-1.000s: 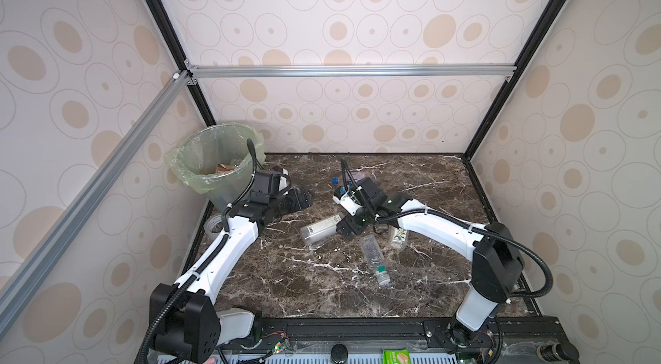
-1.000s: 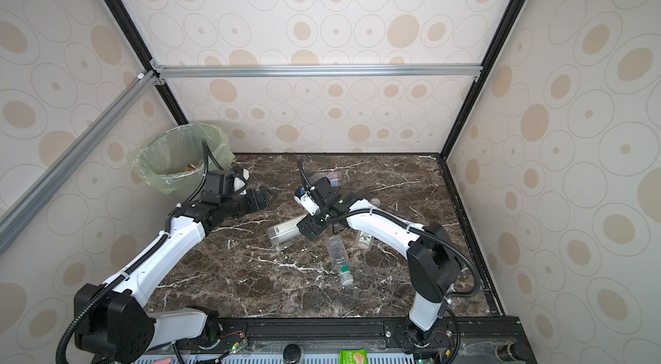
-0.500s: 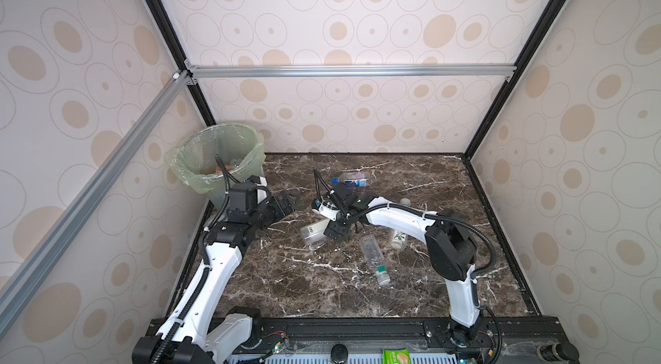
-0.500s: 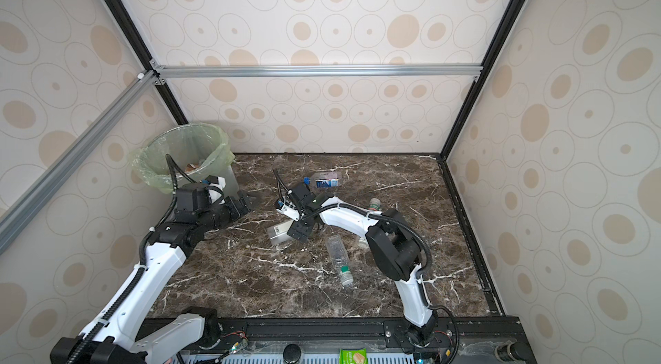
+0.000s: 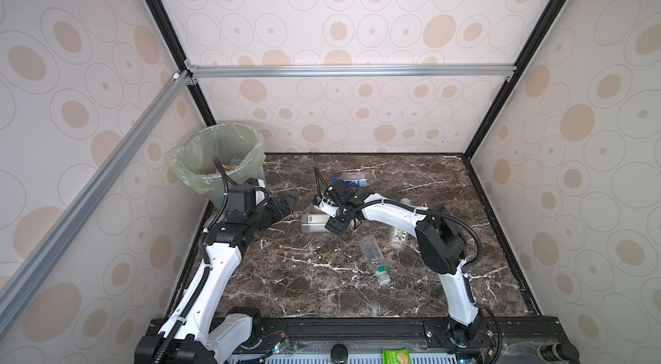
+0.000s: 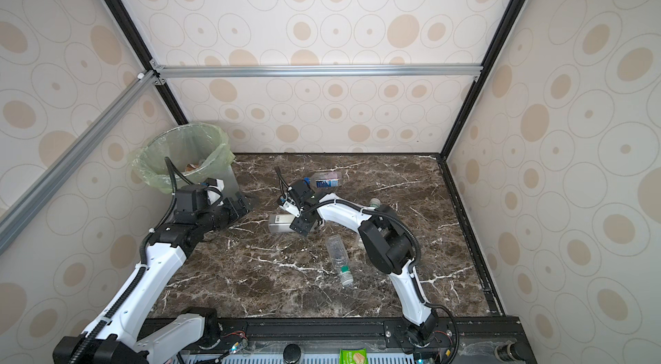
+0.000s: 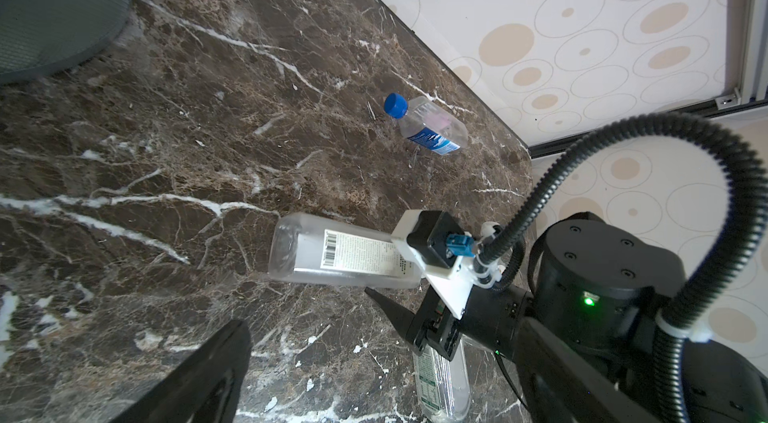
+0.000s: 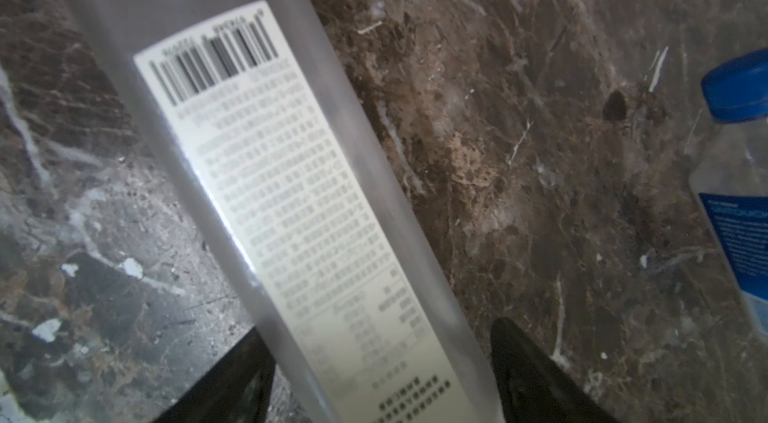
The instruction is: Throw the plastic bottles in the bin
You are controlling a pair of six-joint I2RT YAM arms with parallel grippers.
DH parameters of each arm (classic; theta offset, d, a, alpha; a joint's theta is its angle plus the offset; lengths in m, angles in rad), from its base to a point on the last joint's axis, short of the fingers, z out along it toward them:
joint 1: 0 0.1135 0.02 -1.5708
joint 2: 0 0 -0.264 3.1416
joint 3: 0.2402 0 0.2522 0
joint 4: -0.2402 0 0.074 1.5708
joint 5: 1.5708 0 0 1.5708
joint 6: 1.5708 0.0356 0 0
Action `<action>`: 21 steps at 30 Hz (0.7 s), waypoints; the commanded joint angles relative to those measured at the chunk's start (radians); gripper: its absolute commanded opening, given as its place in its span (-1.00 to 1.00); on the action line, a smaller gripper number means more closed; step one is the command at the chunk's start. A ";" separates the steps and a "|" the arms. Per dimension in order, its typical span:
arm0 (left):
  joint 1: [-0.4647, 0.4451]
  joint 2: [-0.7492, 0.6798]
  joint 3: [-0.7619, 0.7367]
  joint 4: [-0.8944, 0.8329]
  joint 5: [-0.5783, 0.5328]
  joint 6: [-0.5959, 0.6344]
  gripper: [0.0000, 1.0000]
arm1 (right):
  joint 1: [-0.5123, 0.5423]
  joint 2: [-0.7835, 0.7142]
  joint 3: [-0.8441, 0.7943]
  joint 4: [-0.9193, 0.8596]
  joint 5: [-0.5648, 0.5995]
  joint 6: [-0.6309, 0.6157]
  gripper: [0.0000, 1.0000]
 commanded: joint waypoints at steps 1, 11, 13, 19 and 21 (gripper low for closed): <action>0.009 0.010 -0.014 0.040 0.014 -0.023 0.98 | -0.014 -0.043 -0.039 -0.023 -0.029 0.043 0.60; 0.008 0.013 -0.049 0.073 0.051 -0.045 0.98 | -0.030 -0.083 -0.115 0.003 -0.056 0.112 0.57; 0.009 0.012 -0.074 0.115 0.083 -0.082 0.98 | -0.036 -0.091 -0.129 0.020 -0.059 0.138 0.46; 0.009 -0.006 -0.182 0.315 0.164 -0.271 0.98 | -0.039 -0.124 -0.166 0.094 -0.046 0.230 0.08; 0.006 -0.010 -0.209 0.387 0.172 -0.344 0.98 | -0.039 -0.146 -0.174 0.121 -0.024 0.277 -0.04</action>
